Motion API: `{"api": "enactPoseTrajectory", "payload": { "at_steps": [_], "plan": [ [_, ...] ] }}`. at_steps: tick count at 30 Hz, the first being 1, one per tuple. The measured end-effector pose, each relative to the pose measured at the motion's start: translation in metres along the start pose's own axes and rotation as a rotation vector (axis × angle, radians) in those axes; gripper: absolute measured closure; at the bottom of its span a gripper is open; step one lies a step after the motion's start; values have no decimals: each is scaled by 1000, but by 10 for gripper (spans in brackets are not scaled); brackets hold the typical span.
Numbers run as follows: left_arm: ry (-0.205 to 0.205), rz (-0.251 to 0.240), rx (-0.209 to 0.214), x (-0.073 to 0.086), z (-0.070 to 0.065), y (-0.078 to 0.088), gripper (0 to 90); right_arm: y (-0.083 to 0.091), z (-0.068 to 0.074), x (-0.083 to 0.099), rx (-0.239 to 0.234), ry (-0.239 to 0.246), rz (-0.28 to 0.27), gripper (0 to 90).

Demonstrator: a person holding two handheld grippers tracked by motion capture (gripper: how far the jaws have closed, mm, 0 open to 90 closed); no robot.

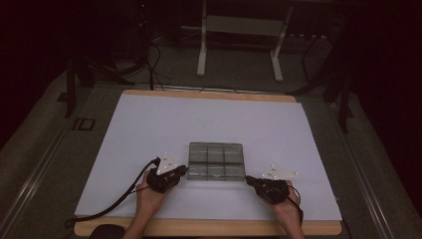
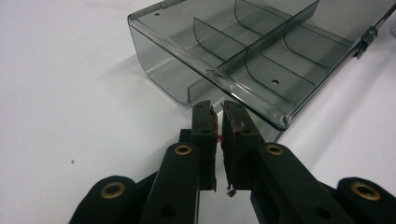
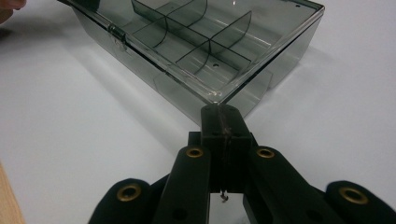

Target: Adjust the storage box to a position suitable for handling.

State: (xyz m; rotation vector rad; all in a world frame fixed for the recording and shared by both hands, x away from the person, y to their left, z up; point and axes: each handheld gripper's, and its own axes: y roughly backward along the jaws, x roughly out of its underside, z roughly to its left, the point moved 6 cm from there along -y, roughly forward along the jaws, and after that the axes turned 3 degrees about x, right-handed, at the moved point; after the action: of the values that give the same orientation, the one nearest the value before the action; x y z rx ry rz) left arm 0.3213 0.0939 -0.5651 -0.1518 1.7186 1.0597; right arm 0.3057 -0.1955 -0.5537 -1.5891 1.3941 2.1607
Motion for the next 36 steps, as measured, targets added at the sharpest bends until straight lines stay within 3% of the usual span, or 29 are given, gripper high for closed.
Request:
{"api": "enactPoseTrajectory", "payload": {
  "at_steps": [24, 36],
  "plan": [
    [-7, -44, -3, -4, -1, 4, 789, 1, 2, -7, 8, -3, -30, 900],
    [-38, -75, -11, -9, -4, 7, 767, 3, 1, -13, 14, 2, -52, 900]
  ]
}}
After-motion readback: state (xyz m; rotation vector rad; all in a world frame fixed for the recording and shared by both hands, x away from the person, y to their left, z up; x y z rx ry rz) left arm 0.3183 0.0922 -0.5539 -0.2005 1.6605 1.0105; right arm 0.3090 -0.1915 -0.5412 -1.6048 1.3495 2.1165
